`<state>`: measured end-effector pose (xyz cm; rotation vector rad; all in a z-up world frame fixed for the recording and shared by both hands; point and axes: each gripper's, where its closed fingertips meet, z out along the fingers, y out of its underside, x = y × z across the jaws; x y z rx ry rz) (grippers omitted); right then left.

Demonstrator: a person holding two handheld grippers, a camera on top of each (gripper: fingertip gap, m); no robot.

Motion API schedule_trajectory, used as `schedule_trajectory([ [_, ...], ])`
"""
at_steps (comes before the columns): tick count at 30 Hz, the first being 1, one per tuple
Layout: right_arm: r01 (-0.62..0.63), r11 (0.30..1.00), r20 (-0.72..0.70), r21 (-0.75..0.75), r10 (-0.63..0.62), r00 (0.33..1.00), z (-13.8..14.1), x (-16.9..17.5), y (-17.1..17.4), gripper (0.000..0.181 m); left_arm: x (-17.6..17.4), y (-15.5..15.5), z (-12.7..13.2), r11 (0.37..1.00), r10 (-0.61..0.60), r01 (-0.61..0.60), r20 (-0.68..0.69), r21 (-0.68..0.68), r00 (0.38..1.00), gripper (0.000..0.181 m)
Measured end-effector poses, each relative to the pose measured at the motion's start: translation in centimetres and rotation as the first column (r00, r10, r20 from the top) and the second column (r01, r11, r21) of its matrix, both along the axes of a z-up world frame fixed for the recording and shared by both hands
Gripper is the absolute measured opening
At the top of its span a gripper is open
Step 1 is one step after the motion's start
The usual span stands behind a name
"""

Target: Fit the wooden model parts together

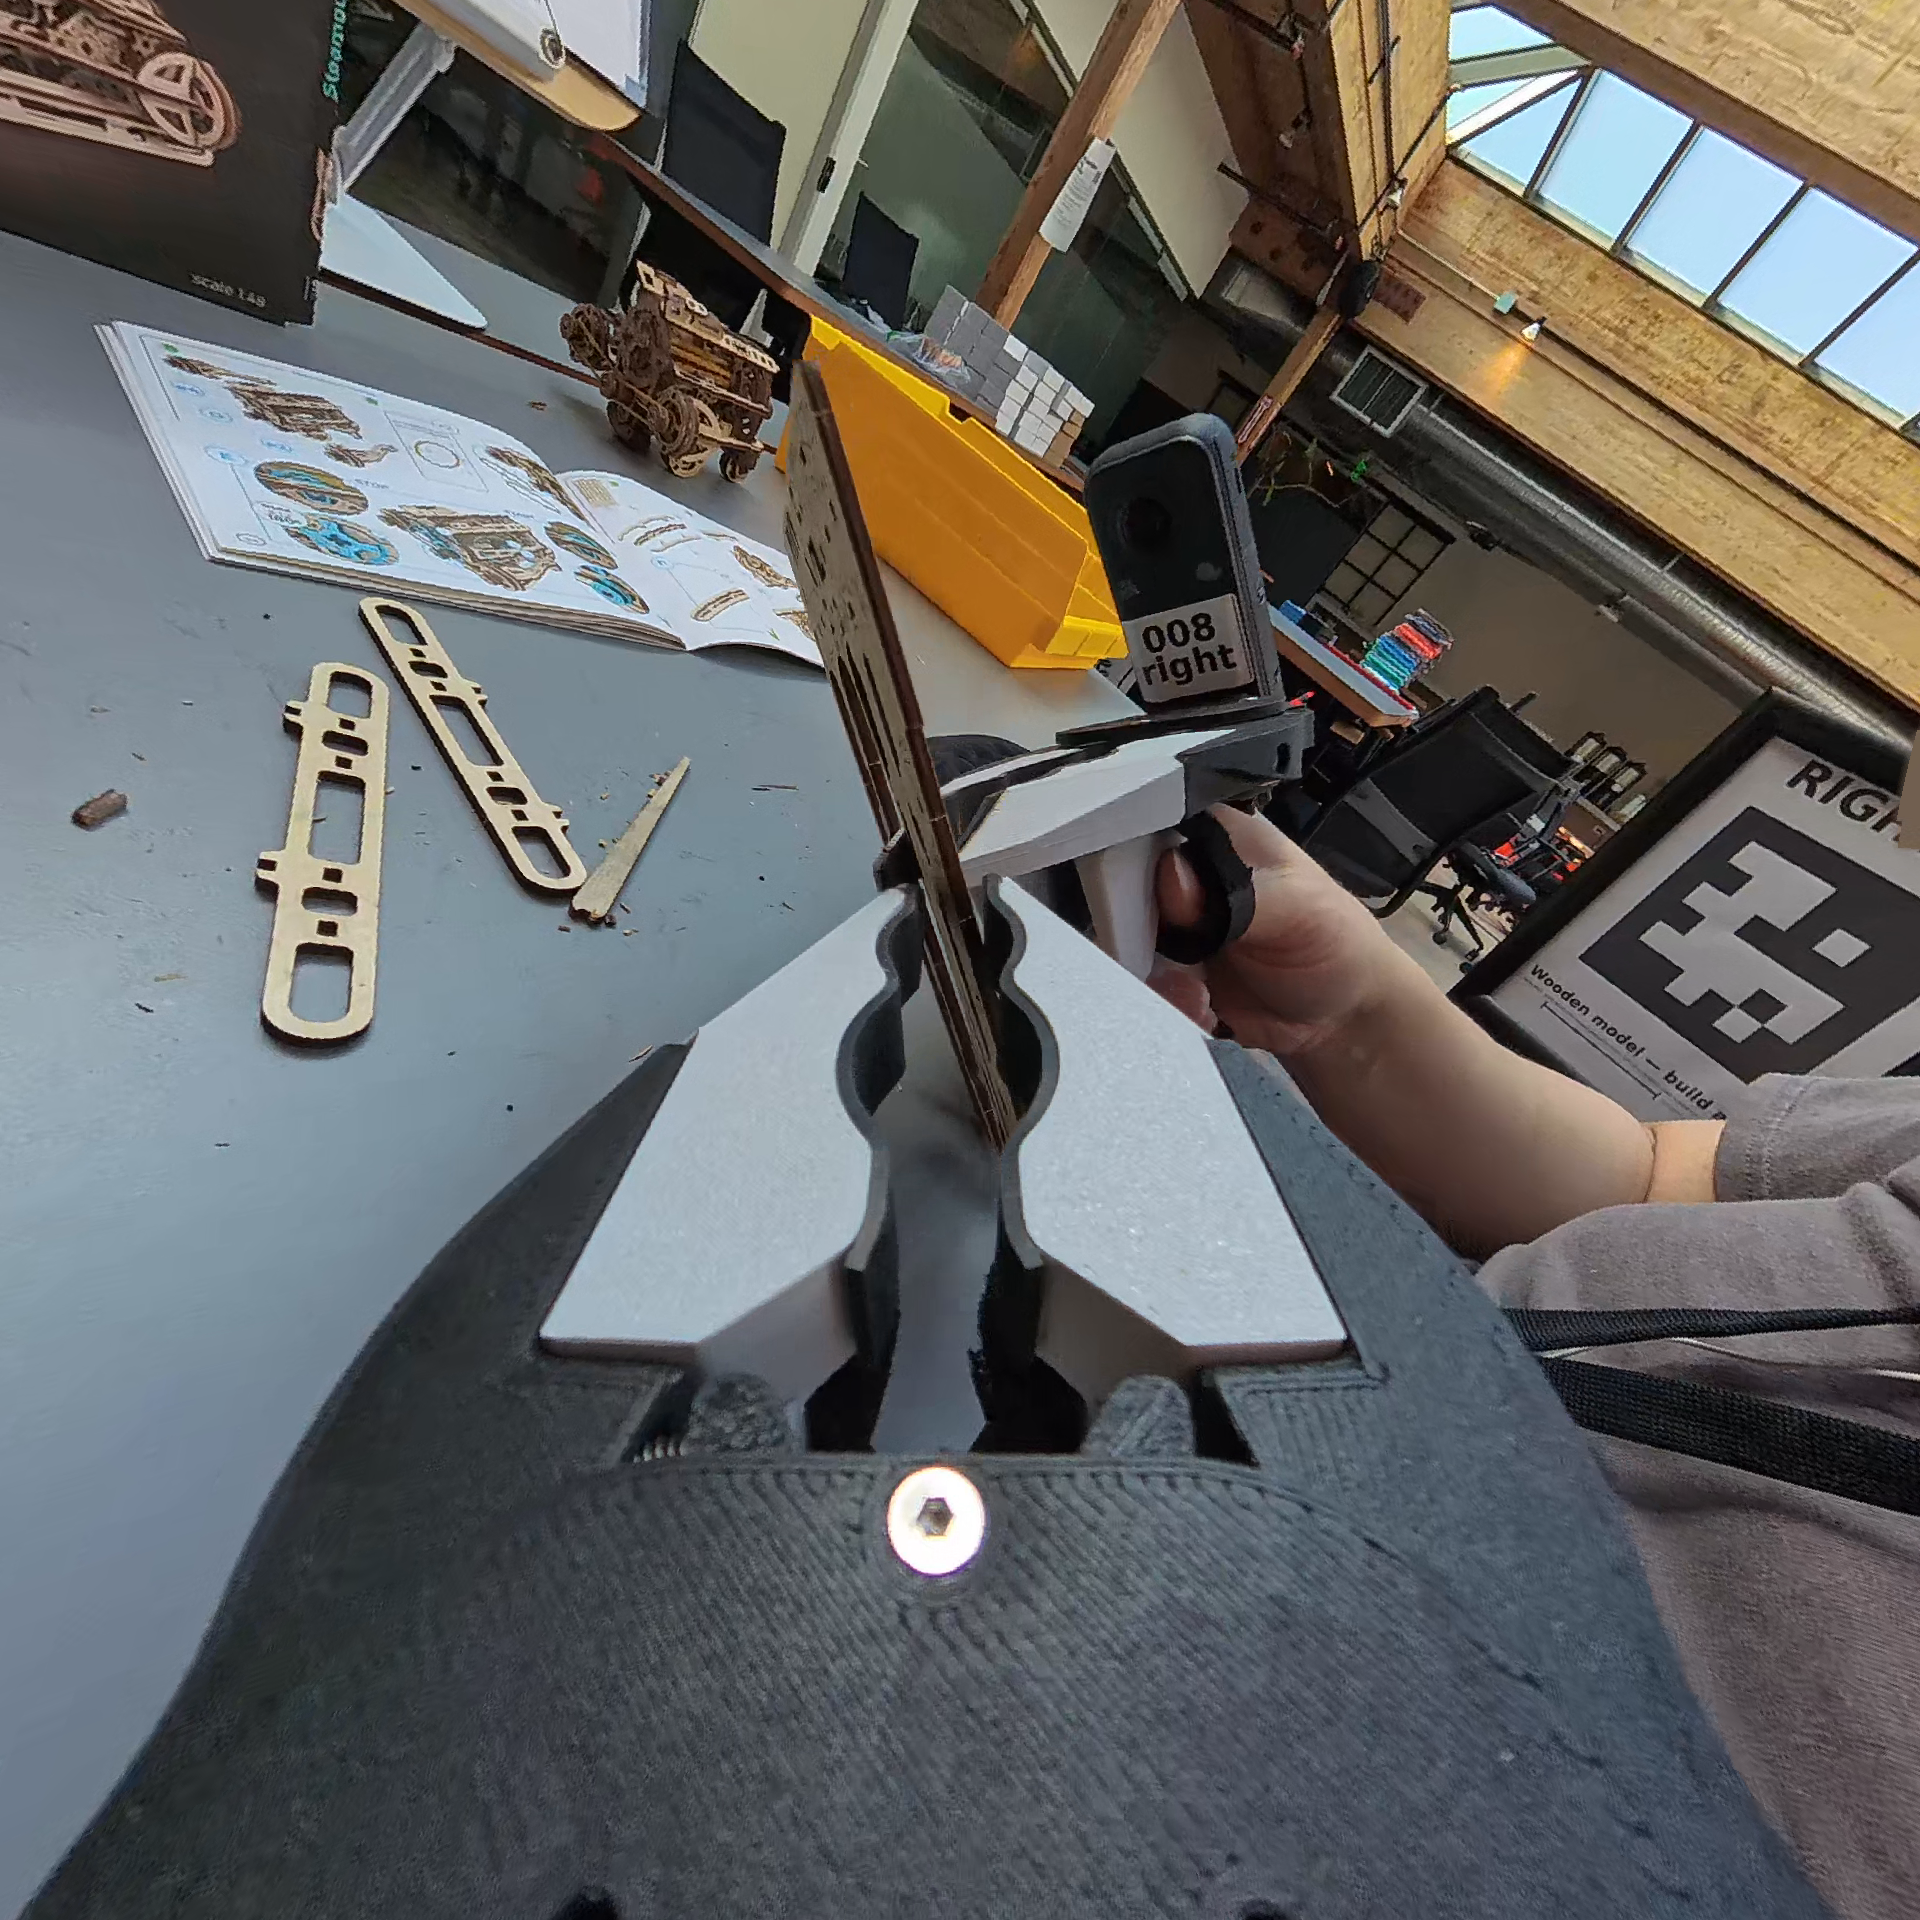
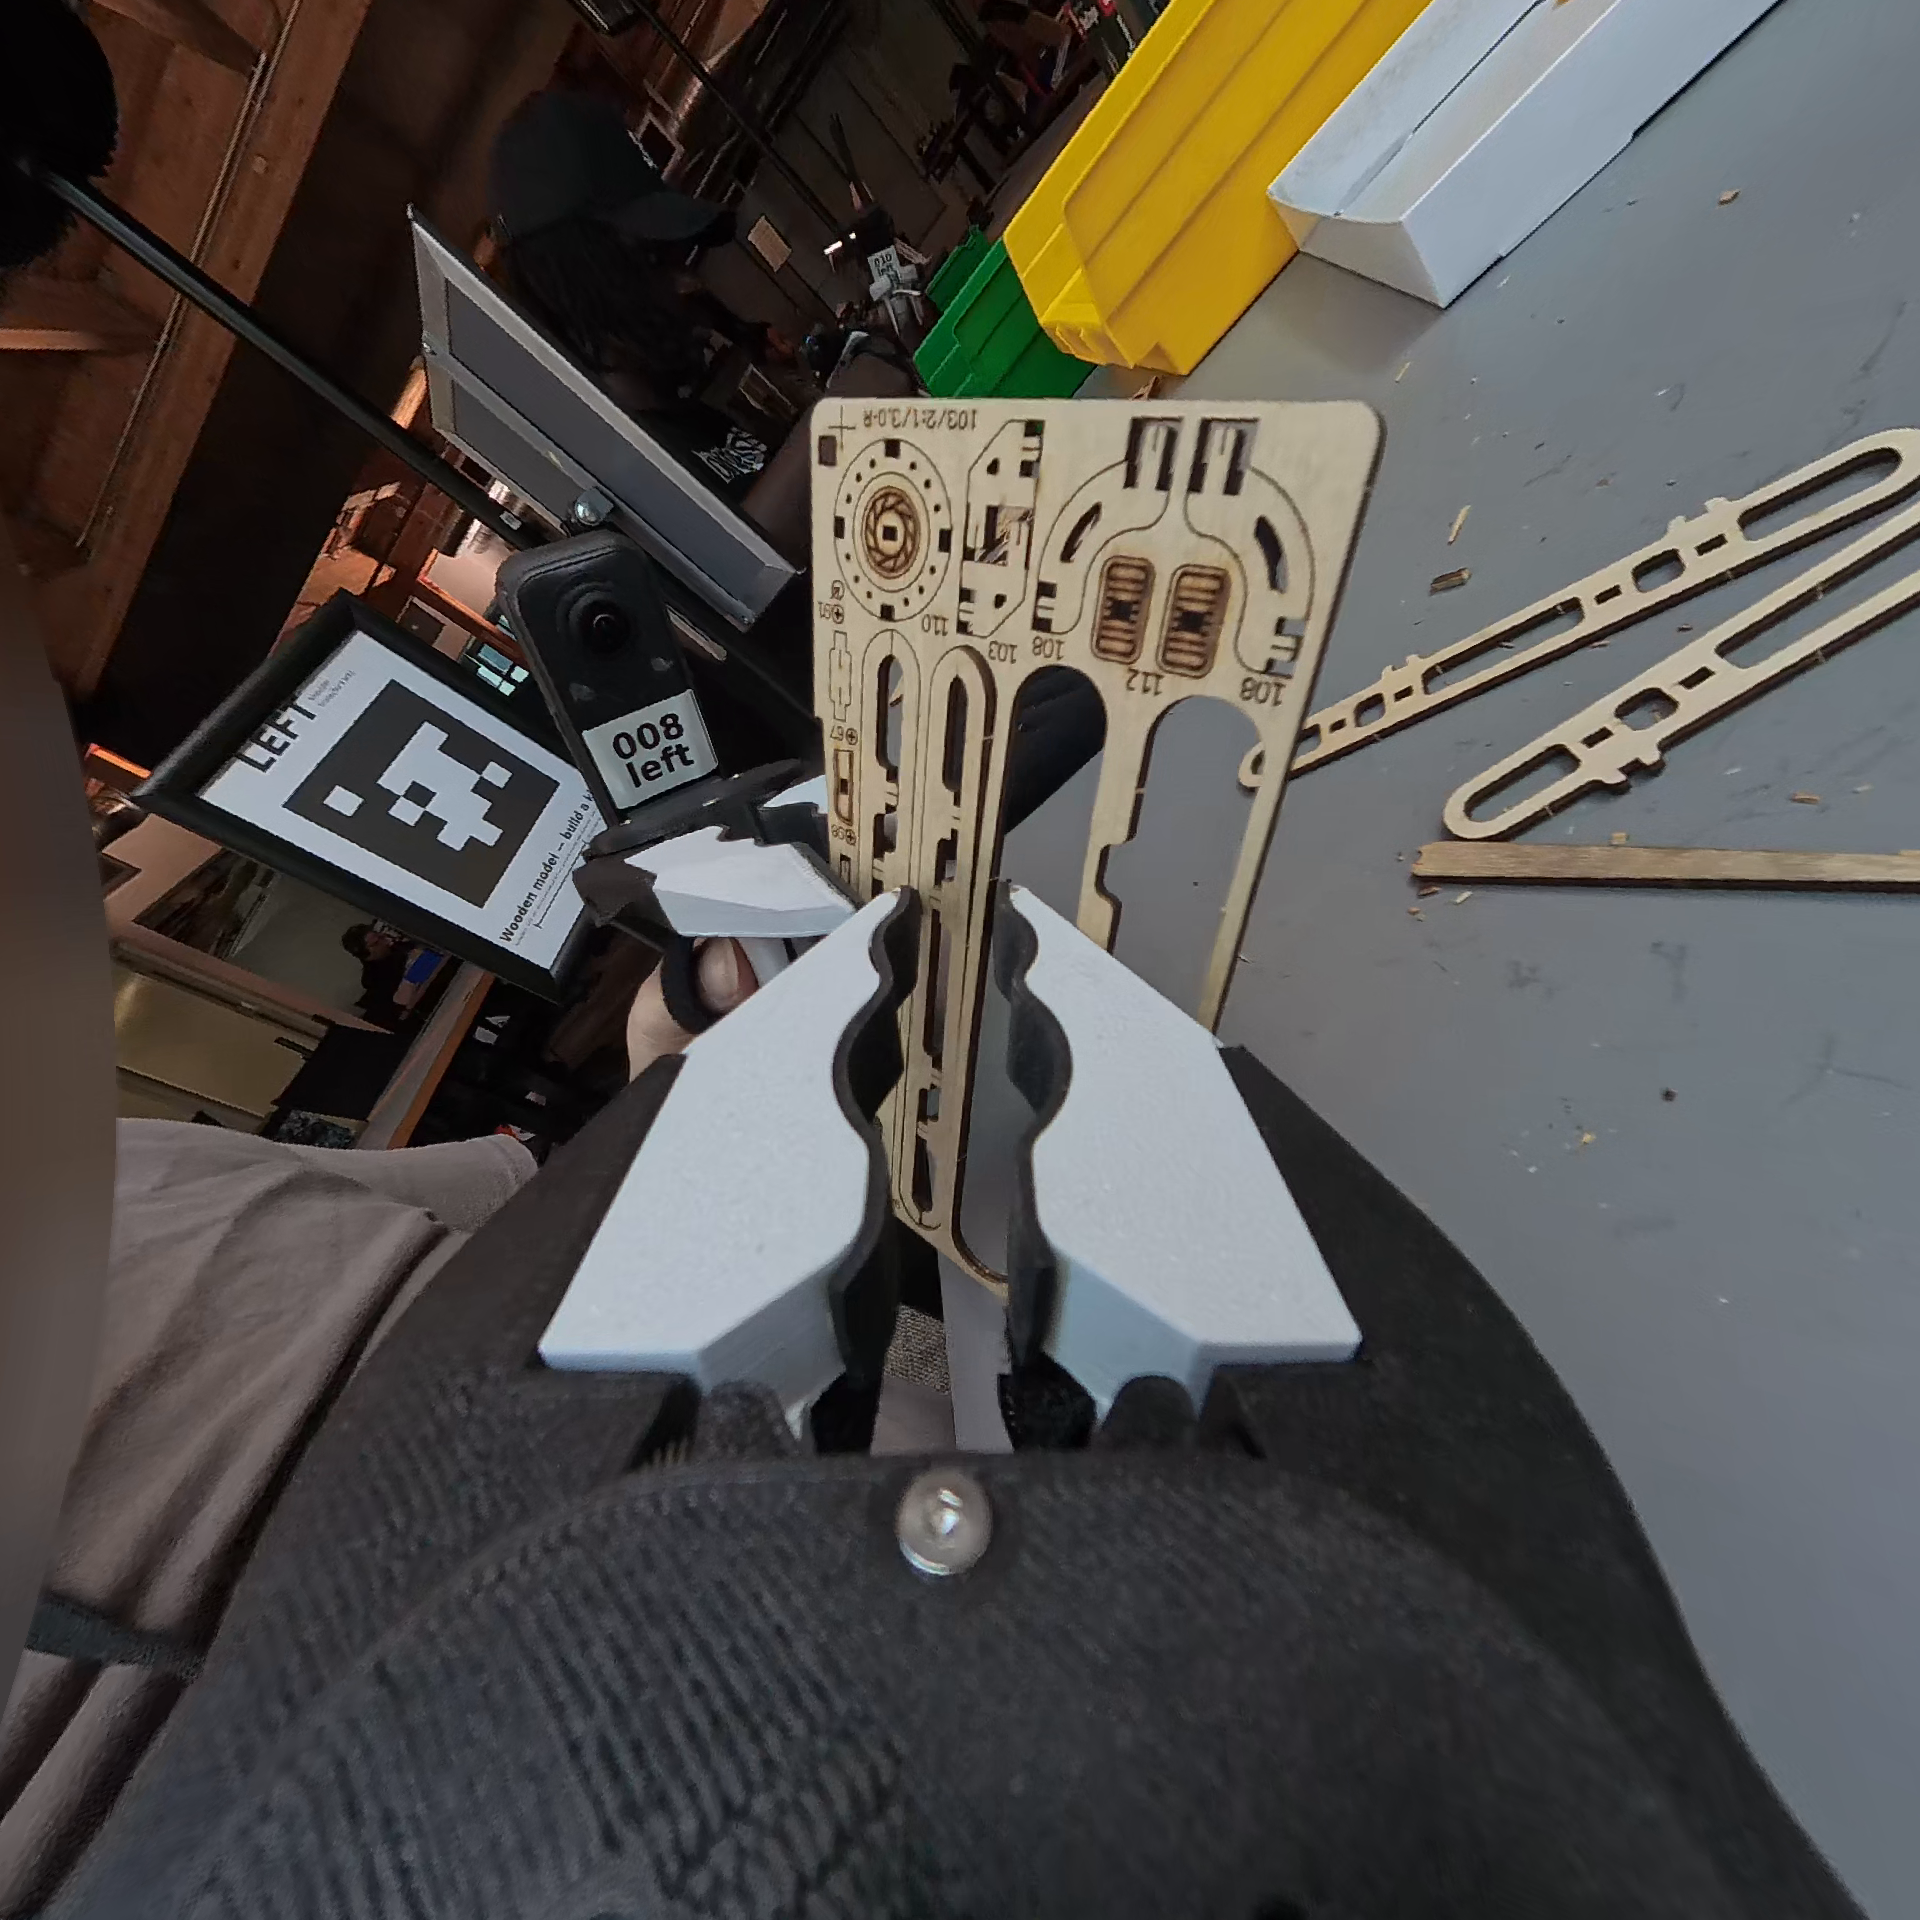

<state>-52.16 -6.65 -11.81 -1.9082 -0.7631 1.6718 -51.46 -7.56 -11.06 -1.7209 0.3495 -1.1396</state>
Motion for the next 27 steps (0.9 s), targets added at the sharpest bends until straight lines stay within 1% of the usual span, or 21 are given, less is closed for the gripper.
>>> schedule_trajectory([
  [3,0.005,0.999,0.035,0.039,-0.006,0.999,-0.31,0.05,0.08,0.010,0.02,-0.02,-0.37,1.000,-0.002,0.002,-0.018,-0.022,1.000,0.004],
  [7,0.007,0.999,0.022,0.050,-0.008,1.000,0.02,0.01,0.02,0.009,-0.05,-0.10,-0.02,1.000,0.015,-0.015,-0.007,-0.018,1.000,0.004],
  [10,0.012,0.995,0.040,0.100,-0.016,0.999,0.15,-0.03,-0.09,0.009,-0.10,0.23,-0.21,0.999,0.029,-0.030,-0.036,-0.019,0.999,0.013],
  [13,0.023,0.989,0.071,0.148,-0.034,0.997,0.12,-0.08,-0.04,0.010,0.13,0.26,-0.08,1.000,0.013,-0.014,-0.030,-0.019,0.999,0.003],
  [14,0.027,0.987,0.069,0.157,-0.038,0.997,0.22,-0.05,0.00,0.009,0.12,0.26,0.01,1.000,0.013,-0.014,-0.028,-0.010,1.000,0.002],
  [22,0.014,0.993,0.031,0.119,-0.018,0.999,0.41,-0.03,-0.15,0.008,0.03,0.16,-0.01,1.000,0.005,-0.005,-0.021,-0.001,1.000,0.000],
  [27,0.025,0.987,0.077,0.160,-0.037,0.996,0.13,-0.10,0.05,0.008,-0.01,0.30,-0.24,1.000,0.014,-0.013,-0.037,0.005,0.999,0.001],
])
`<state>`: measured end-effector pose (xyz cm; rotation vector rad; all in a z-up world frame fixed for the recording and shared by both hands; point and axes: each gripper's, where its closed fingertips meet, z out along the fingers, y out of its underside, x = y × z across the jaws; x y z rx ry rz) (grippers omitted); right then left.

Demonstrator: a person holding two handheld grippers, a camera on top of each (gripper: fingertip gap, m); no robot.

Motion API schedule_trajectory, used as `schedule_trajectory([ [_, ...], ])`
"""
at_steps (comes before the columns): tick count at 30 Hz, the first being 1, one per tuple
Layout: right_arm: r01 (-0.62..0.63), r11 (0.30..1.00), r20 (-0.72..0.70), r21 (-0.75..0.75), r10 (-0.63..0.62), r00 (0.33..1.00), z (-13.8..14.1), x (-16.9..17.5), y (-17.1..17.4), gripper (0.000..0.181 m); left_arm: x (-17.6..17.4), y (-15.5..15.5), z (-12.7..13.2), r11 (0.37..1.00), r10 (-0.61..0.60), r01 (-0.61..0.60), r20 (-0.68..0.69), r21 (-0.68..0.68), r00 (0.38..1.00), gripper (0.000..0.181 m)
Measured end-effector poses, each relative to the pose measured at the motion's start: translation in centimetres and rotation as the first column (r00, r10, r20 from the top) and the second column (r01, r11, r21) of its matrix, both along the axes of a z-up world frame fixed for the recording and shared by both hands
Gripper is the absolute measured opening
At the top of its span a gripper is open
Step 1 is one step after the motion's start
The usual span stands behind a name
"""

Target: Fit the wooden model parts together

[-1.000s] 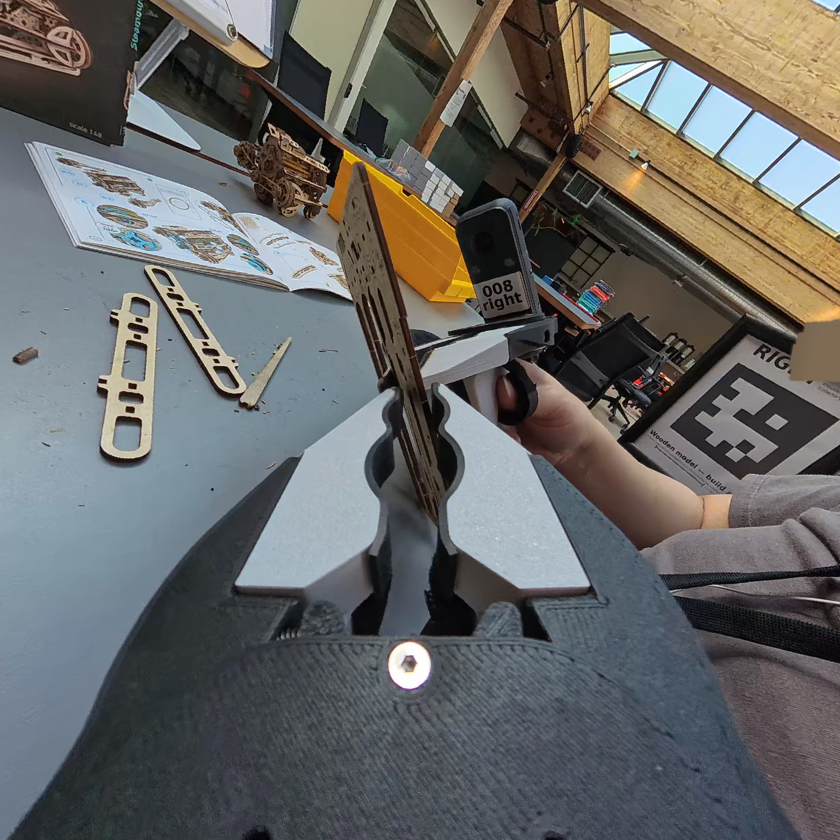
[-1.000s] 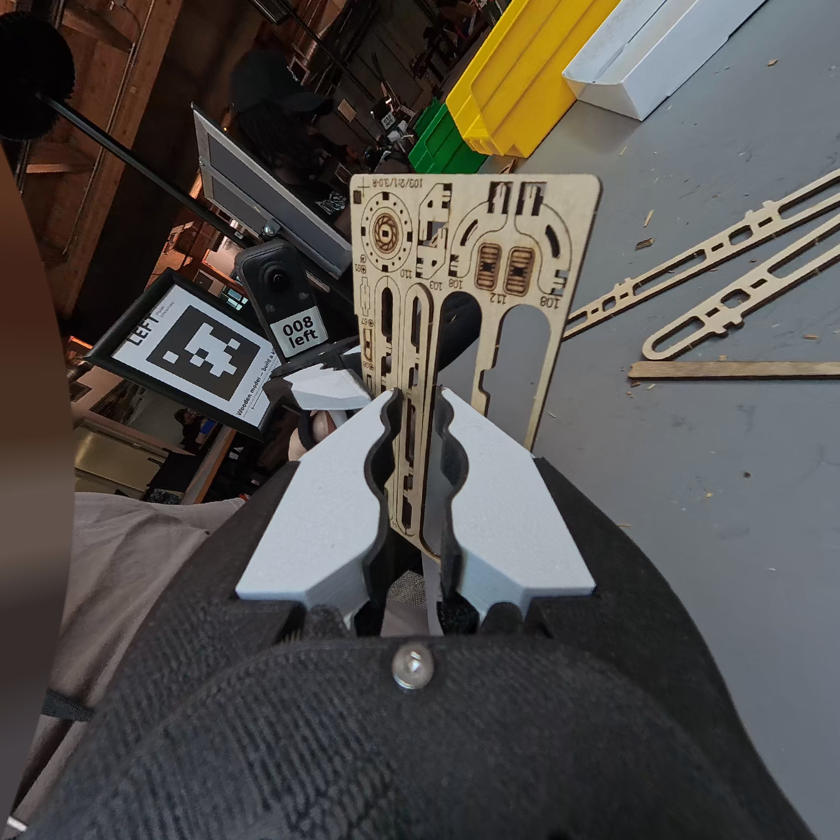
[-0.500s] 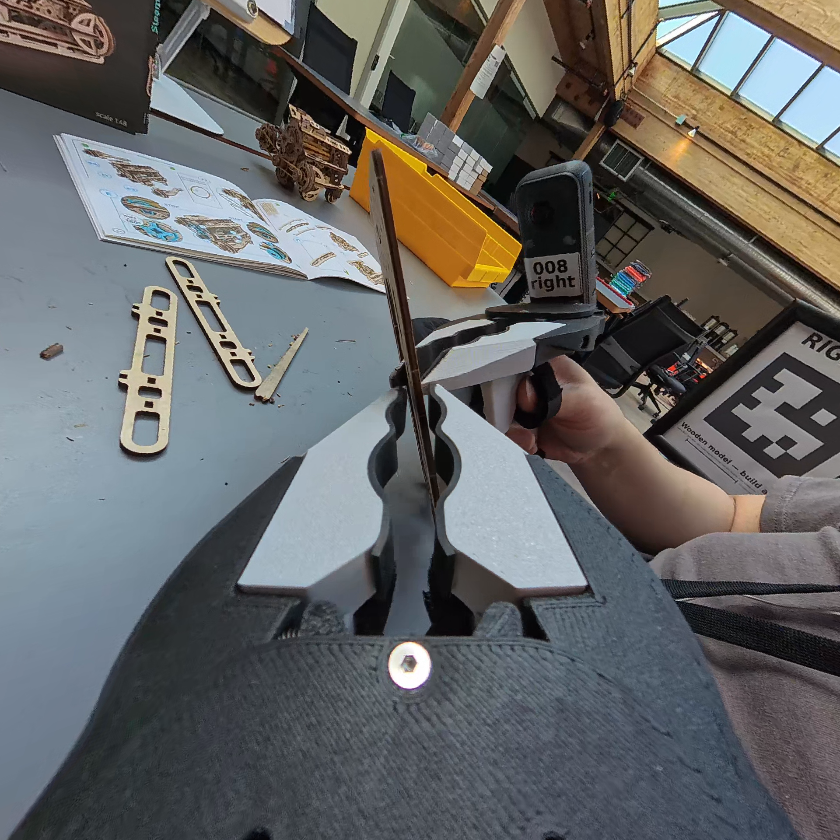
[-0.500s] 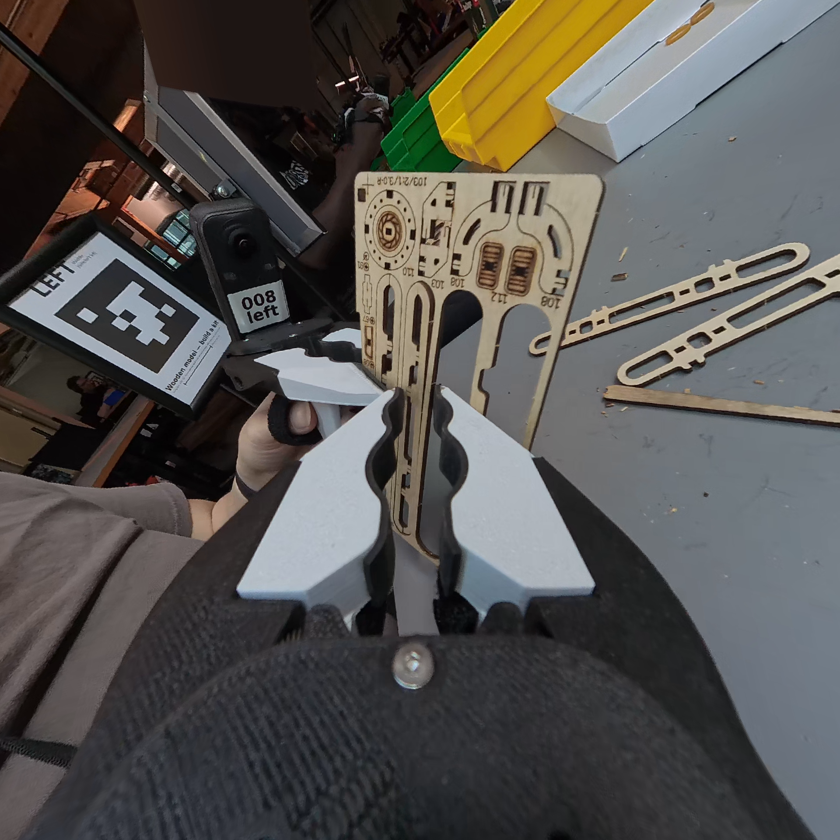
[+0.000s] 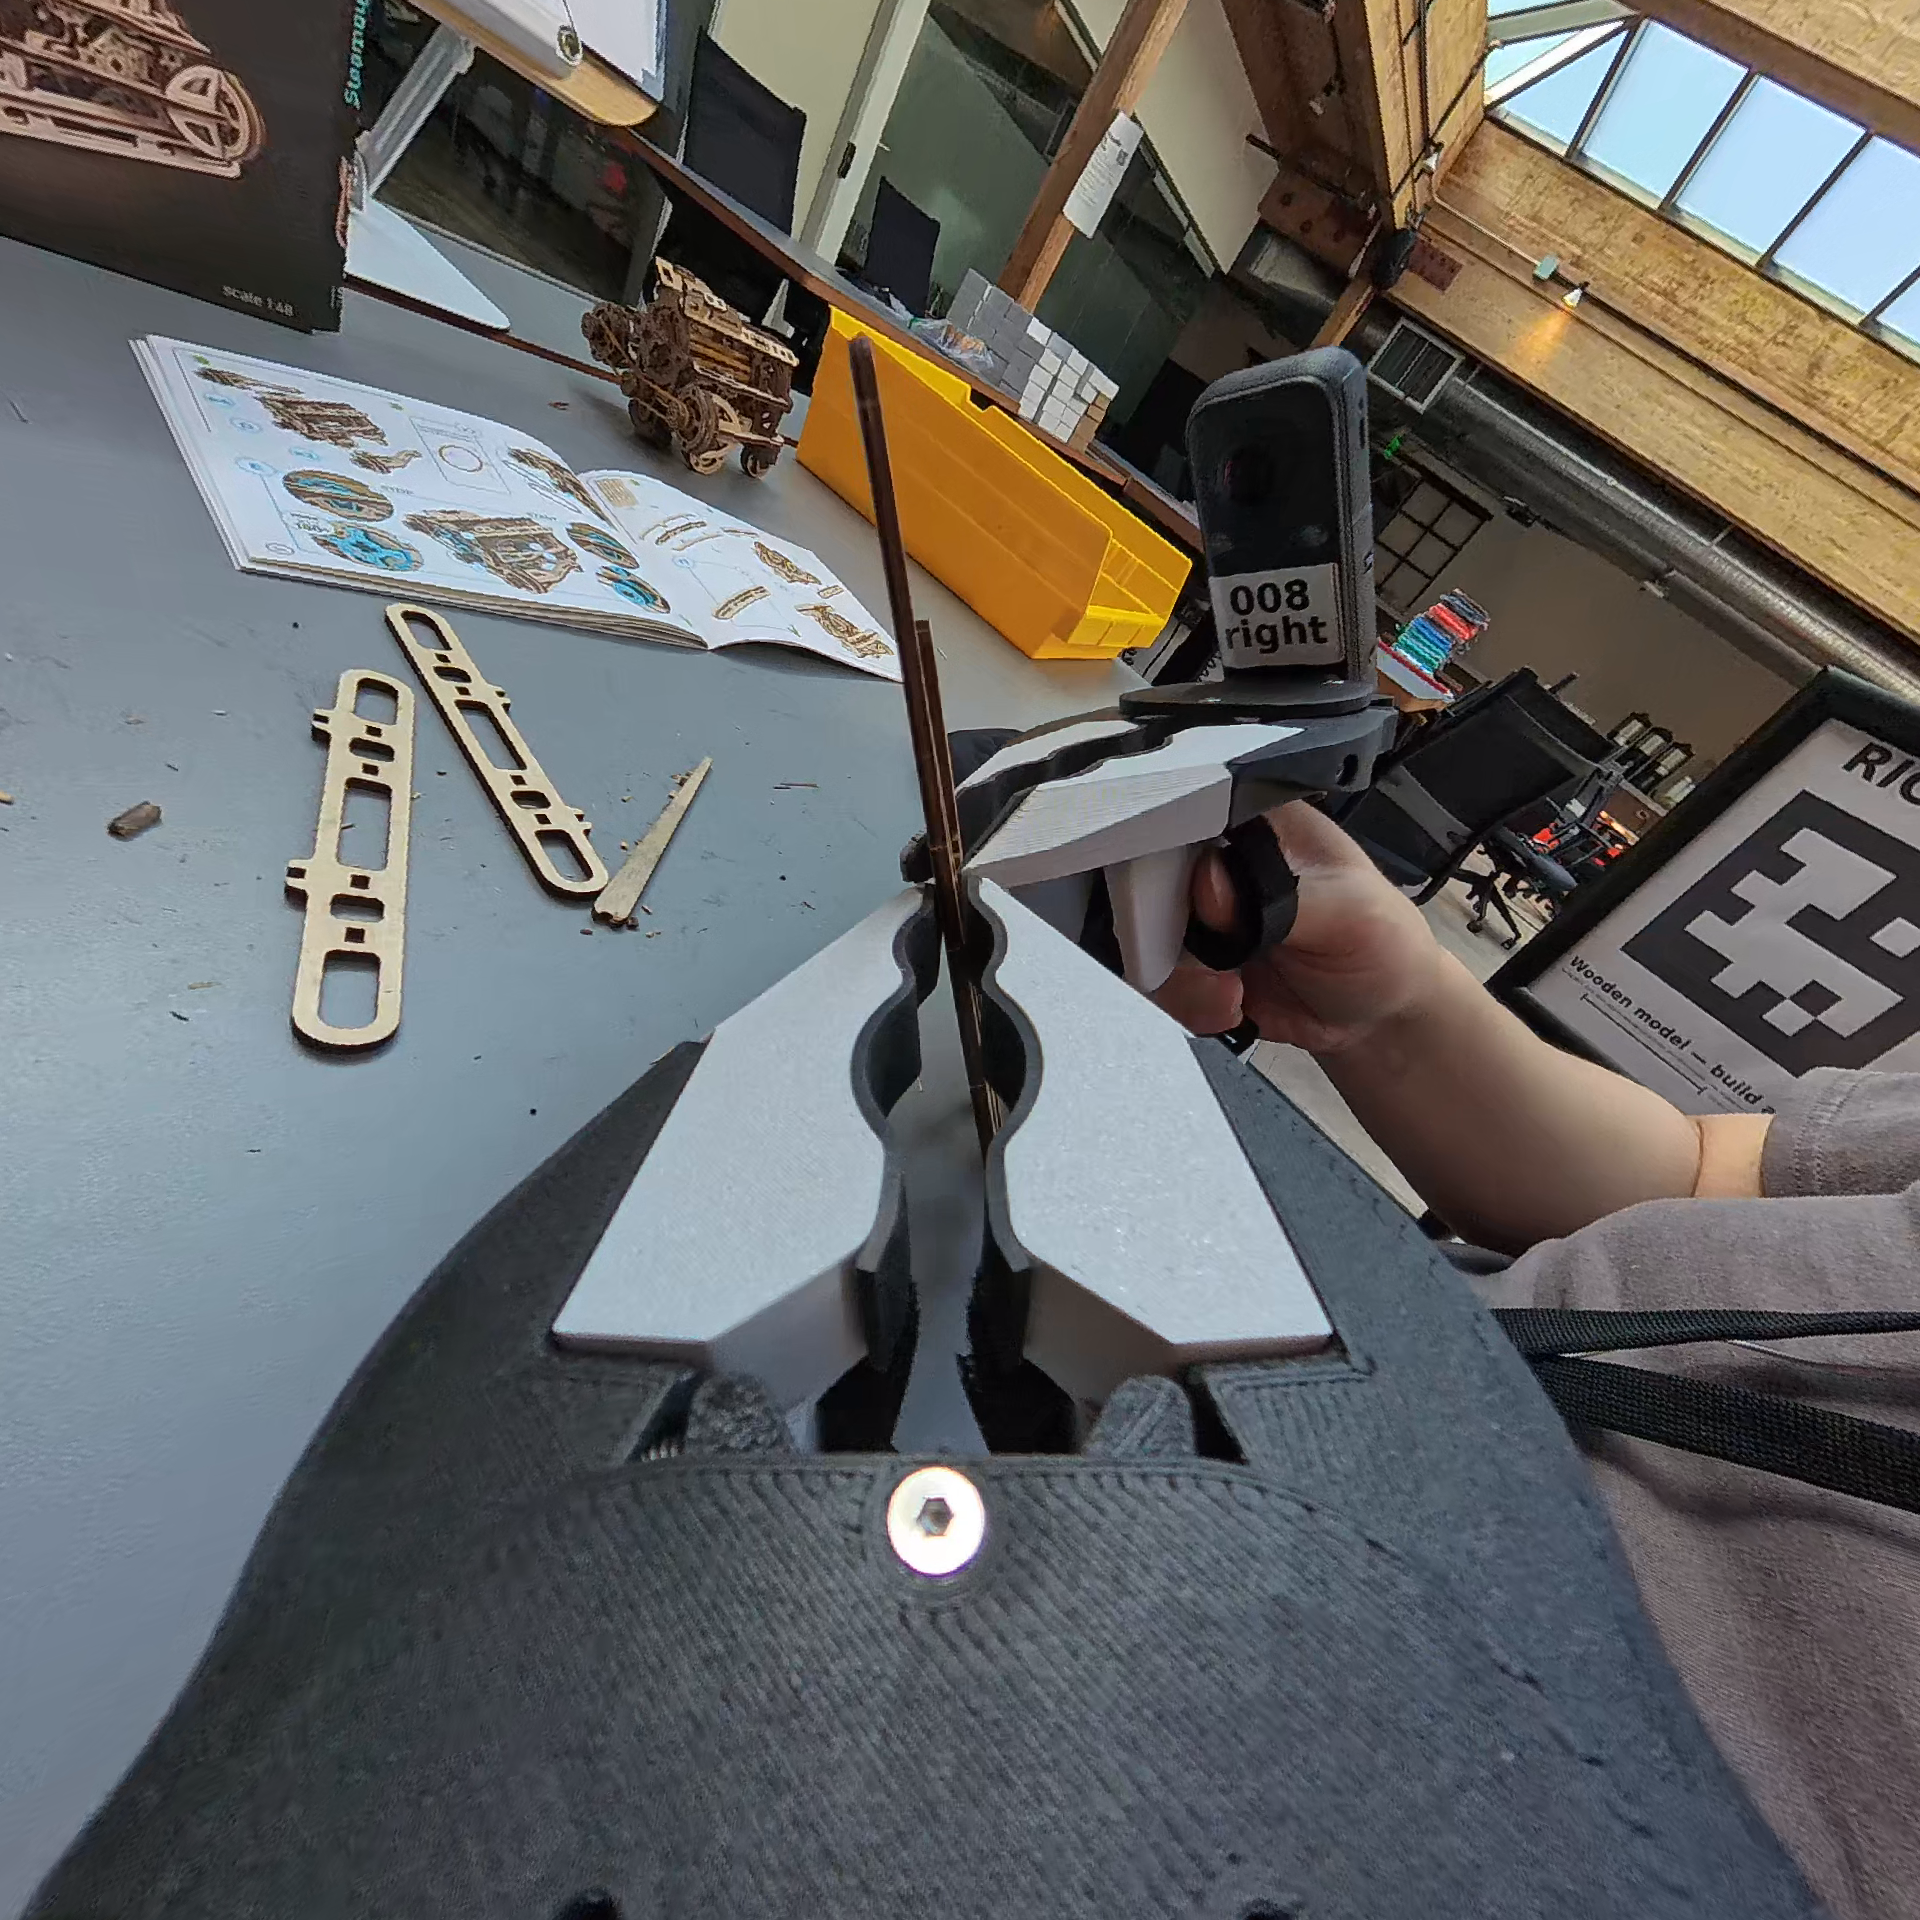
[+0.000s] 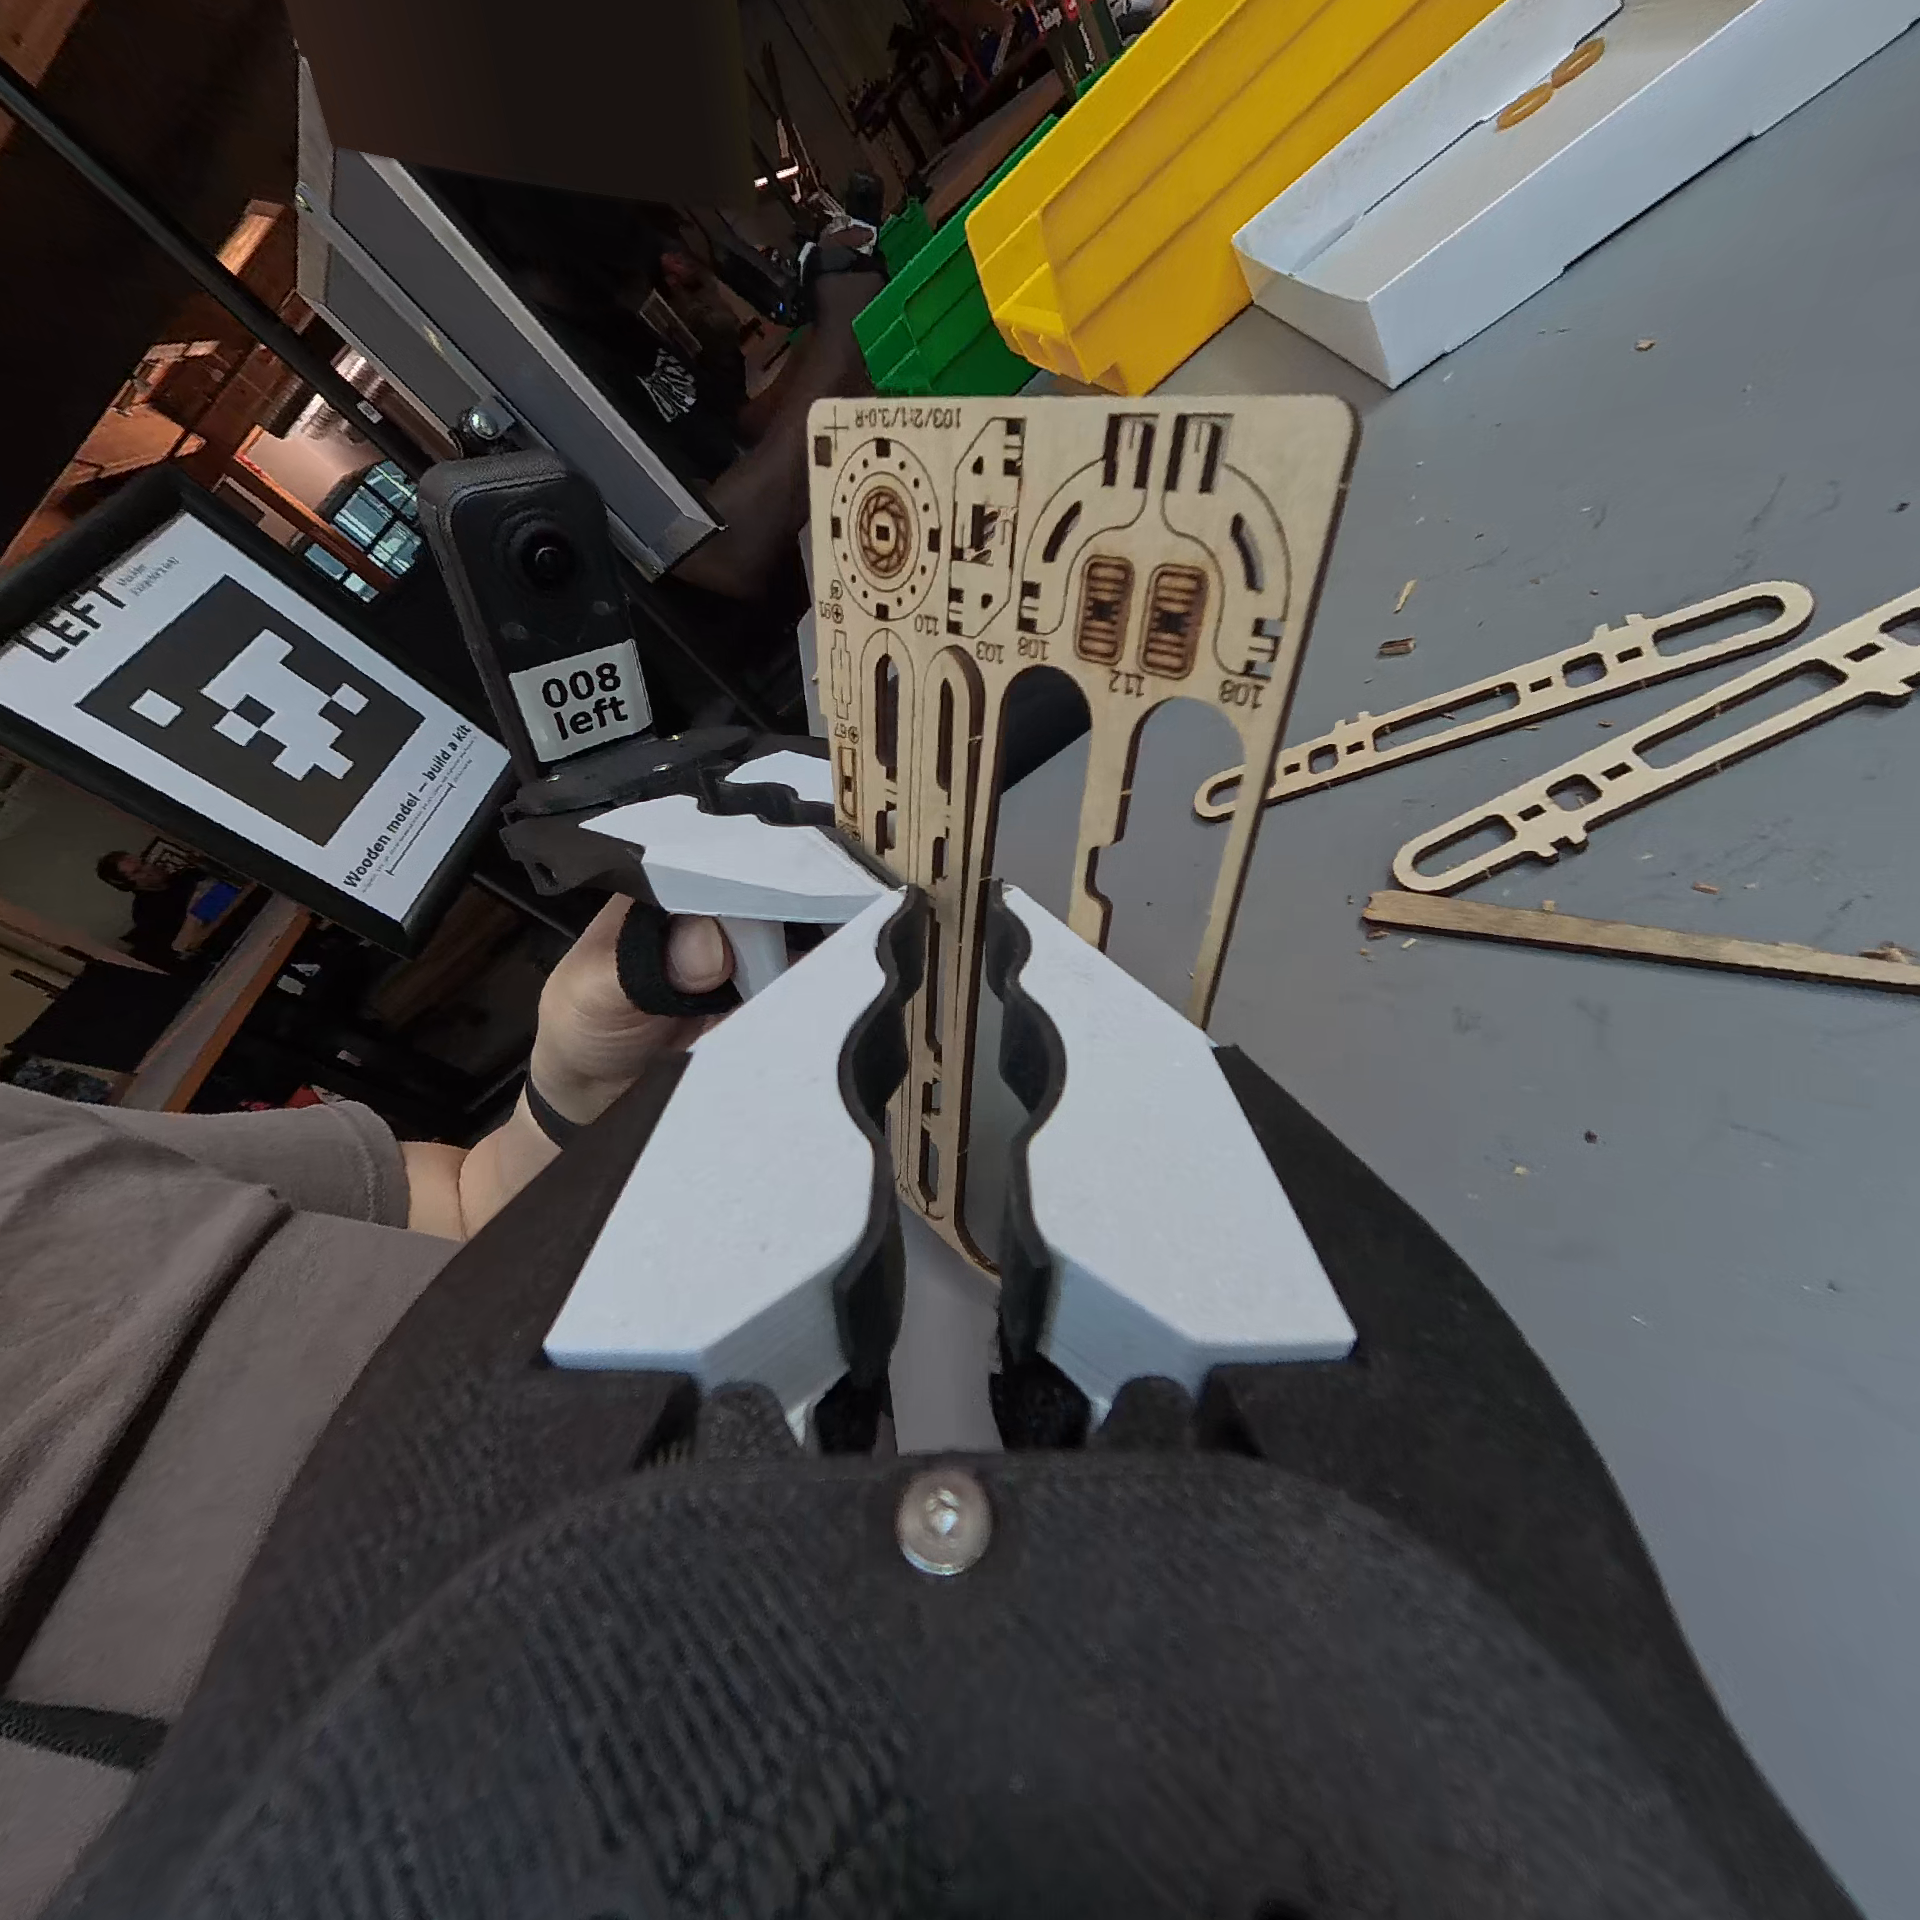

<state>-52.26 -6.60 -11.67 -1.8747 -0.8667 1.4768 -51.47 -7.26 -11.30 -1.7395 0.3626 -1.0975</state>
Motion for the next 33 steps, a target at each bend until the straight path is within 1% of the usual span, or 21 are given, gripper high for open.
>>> schedule_trajectory([
  [5,0.017,0.998,0.045,0.055,-0.019,0.999,-0.3,0.1,0.2,0.008,0.1,0.1,-0.3,1.000,0.007,-0.007,-0.006,0.015,1.000,0.000],
  [11,-0.013,0.995,0.057,0.095,0.007,0.998,-0.2,0.3,-0.4,0.008,0.3,-0.6,0.0,0.998,-0.019,0.018,0.030,0.064,0.999,0.000],
  [14,-0.040,0.994,0.063,0.099,0.034,0.997,-0.3,0.4,-0.7,0.007,0.4,-0.9,-0.2,0.998,-0.026,0.024,0.035,0.065,0.999,0.000],
  [19,-0.022,0.991,0.077,0.129,0.012,0.997,-0.5,0.2,-0.8,0.008,0.2,-1.0,-0.4,0.997,0.004,-0.006,0.020,0.071,1.000,0.000],
  [28,-0.010,0.996,0.098,0.093,0.001,0.995,-1.1,0.0,-0.9,0.007,0.0,-1.0,-0.9,0.994,0.057,-0.056,-0.008,0.095,0.998,0.000],
  [31,-0.027,0.994,0.053,0.104,0.021,0.998,-0.5,-0.1,-1.0,0.007,0.0,-1.1,-0.5,0.997,0.031,-0.036,0.067,0.075,0.997,0.000],
  [33,-0.033,0.998,0.023,0.057,0.031,0.999,-0.1,-0.1,-1.0,0.008,0.0,-1.1,-0.4,0.996,0.032,-0.038,0.071,0.084,0.997,0.000],
])
